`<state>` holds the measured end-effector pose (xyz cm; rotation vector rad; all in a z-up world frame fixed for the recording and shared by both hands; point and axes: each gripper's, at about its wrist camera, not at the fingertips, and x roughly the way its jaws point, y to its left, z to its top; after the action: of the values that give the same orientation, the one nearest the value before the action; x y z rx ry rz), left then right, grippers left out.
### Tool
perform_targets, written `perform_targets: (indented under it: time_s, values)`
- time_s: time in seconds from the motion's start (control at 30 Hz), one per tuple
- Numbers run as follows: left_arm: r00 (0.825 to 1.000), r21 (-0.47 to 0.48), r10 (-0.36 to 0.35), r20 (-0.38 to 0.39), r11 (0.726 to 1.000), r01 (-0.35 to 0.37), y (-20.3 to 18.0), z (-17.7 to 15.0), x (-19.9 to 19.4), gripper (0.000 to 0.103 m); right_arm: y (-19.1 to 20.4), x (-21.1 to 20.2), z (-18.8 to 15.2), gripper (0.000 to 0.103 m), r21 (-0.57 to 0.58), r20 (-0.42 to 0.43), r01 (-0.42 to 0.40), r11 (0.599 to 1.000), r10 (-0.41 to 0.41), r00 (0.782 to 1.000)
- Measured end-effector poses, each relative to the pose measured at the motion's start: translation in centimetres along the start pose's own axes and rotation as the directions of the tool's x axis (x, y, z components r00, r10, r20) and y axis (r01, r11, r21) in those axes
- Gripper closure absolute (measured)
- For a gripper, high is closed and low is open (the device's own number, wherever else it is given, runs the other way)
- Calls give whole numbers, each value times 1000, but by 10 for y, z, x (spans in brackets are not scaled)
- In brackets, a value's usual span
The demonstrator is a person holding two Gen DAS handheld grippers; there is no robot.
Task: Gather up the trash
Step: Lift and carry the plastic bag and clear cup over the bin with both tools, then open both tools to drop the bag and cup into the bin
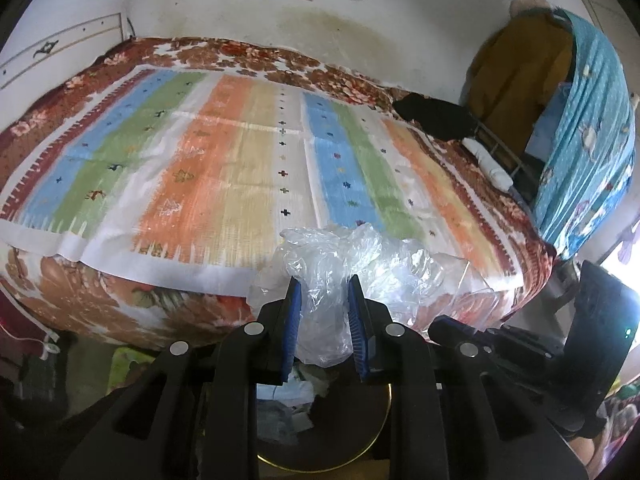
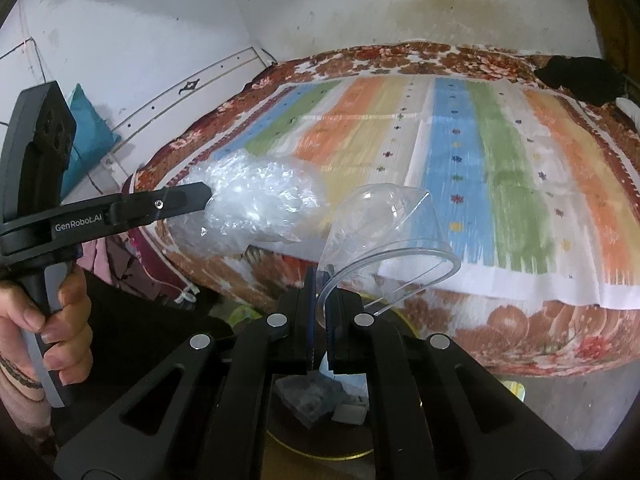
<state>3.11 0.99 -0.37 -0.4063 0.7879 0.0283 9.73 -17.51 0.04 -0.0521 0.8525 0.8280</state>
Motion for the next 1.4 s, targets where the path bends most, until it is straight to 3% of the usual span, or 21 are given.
perform_targets:
  time_s: [0.27, 0.6, 1.1, 1.4]
  values:
    - [999, 2, 11, -35, 1000, -11, -1, -22, 4, 81, 0, 0, -24, 100, 35, -47, -14, 999, 15, 999]
    - [990, -18, 48, -133, 999, -51, 0, -46, 23, 81, 3, 18, -55, 100, 79, -185, -12, 997, 27, 982]
    - [953, -91, 111, -283, 986, -142, 15, -60, 69, 81, -6, 56, -73, 100, 143, -347, 27, 989, 25, 938]
    - [914, -132, 114, -390, 975, -178, 21, -70, 101, 81, -15, 78, -77, 100, 193, -420, 39, 980, 47, 906]
